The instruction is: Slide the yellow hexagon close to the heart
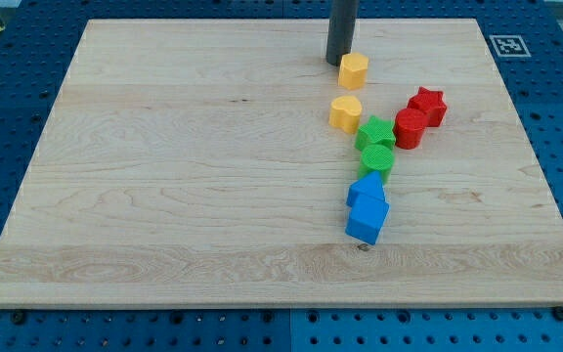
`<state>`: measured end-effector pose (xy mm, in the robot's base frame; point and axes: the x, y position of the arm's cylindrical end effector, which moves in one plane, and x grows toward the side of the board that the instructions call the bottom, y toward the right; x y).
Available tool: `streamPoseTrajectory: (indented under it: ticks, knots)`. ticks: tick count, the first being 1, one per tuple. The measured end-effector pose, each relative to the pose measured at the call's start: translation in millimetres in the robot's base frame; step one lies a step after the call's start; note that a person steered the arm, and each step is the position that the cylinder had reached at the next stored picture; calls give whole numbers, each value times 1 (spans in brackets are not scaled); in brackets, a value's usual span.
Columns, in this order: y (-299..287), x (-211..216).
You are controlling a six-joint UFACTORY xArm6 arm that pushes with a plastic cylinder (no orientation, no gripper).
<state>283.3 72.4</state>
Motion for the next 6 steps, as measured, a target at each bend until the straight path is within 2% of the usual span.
streamPoseTrajectory:
  ticks: [1, 2, 3, 4, 5, 6]
  knots:
    - [21, -13]
    - [56, -3]
    - [46, 24]
    - [30, 28]
    - [30, 28]
    - [13, 9]
